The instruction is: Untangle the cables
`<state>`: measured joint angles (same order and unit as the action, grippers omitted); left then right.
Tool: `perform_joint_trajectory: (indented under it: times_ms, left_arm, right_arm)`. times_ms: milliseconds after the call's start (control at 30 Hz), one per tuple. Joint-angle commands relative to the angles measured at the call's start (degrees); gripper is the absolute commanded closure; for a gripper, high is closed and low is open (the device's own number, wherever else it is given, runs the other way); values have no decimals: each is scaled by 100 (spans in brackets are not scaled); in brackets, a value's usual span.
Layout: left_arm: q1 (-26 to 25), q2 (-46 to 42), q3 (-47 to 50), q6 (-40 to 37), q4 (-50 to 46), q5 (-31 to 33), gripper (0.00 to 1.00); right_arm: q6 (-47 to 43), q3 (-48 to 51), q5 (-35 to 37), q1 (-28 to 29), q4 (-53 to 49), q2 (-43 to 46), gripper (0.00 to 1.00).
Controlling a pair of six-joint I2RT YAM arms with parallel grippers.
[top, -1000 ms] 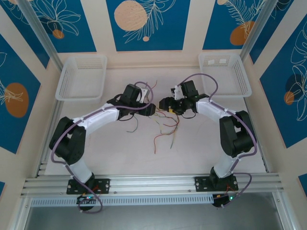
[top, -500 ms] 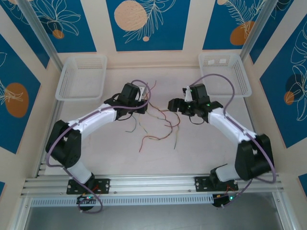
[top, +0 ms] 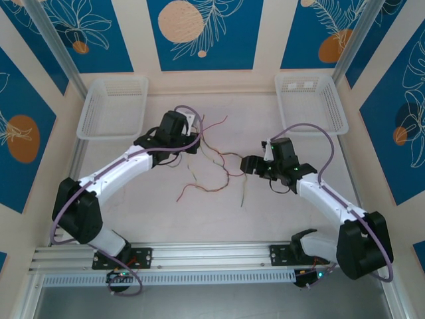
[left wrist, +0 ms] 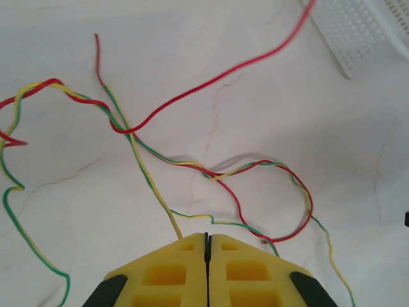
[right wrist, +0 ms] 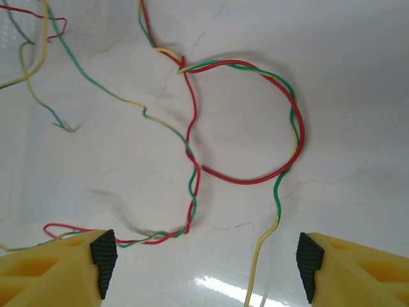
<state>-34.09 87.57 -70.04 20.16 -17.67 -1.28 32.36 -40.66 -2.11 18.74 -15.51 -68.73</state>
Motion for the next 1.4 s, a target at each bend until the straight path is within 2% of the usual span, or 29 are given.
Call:
perform_joint_trajectory:
  times_ms: [0, 100, 267, 433, 567, 767, 833, 867, 933, 1033, 1100, 1167, 1200, 1267, 1300, 1367]
  left_arm:
    - [150, -122, -181, -239, -409, 447, 100]
    - [234, -135, 5, -279, -314, 439, 100]
    - [289, 17, 219, -317, -190, 550, 100]
    - [321, 80, 297, -329, -106, 565, 100]
    - [341, -11, 399, -330, -74, 611, 100]
    - [363, -60, 477, -328, -13, 521, 100]
    - [360, -82, 507, -320, 13, 528, 100]
    - [366, -95, 533, -310, 38, 532, 100]
    - [368, -101, 577, -294, 97, 501, 100]
    - [379, -68, 612, -252, 163, 453, 100]
    - [374, -47, 613, -232, 167, 444, 100]
    - [381, -54, 637, -206, 198, 436, 100]
    - [375, -63, 633, -198, 197, 435, 100]
    - [377, -98, 641, -206, 192, 452, 100]
    - [377, -117, 641, -206, 182, 467, 100]
    - [384, -126, 645, -206, 148, 484, 100]
  right_arm:
    - [172, -397, 323, -62, -128, -451, 23]
    - [3, -733, 551, -76, -238, -914, 23]
    - [-597, -1782, 10, -247, -348, -2486, 23]
    - [-1456, -3308, 64, 212, -1149, -4059, 28]
    - [-1985, -3849, 112, 607, -1061, -4581, 27]
    - [-2615, -4456, 28, 648, -1307, -5227, 25]
    - [-2925, -4540, 64, 672, -1482, -5342, 27]
    - [-3002, -4547, 112, 685, -1512, -5361, 33]
    - [-3025, -4384, -75, 625, -1301, -5283, 37]
    - [-3037, -4402, -141, 614, -1349, -5260, 40]
    - [-2984, -4527, -2, 618, -1475, -5301, 53]
    - [-2862, -4582, 133, 597, -1529, -5362, 60]
    - [-2823, -4584, 157, 581, -1526, -5383, 68]
    - [-2691, -4544, 208, 531, -1523, -5387, 90]
    - [-2640, -4547, 211, 502, -1557, -5371, 98]
    - [-2603, -4548, 126, 470, -1620, -5274, 99]
